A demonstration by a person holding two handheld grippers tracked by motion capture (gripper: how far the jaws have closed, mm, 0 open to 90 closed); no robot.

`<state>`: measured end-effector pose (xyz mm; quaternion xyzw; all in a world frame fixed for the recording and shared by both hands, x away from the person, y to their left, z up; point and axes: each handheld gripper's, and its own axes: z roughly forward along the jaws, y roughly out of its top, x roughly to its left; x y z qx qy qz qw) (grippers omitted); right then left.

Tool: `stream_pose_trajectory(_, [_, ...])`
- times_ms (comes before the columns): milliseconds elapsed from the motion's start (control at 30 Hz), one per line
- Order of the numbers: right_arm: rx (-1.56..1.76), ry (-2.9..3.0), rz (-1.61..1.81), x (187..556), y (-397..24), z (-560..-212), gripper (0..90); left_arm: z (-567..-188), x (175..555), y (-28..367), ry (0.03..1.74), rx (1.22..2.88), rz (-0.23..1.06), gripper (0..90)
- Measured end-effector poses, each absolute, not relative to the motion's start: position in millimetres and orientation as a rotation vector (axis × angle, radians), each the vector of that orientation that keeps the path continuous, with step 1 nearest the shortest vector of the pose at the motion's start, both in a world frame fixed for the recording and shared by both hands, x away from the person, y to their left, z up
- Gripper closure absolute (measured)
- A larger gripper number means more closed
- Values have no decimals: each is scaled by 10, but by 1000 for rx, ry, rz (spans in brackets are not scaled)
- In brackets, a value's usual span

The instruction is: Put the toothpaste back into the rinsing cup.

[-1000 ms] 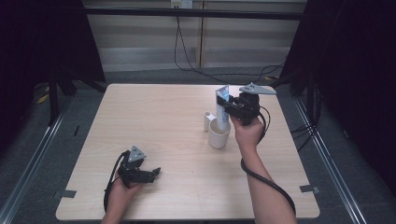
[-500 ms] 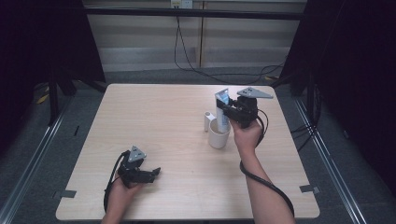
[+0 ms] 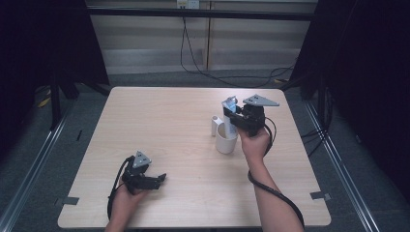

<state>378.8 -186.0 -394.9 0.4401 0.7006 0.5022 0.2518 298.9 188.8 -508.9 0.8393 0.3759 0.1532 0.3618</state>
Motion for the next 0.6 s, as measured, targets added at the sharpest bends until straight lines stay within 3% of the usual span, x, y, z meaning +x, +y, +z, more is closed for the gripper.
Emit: stream_pose_trajectory(600, [1210, 1920, 1358, 3714, -1877, -4121, 645, -5089, 2989, 1888, 969, 2161, 394, 147])
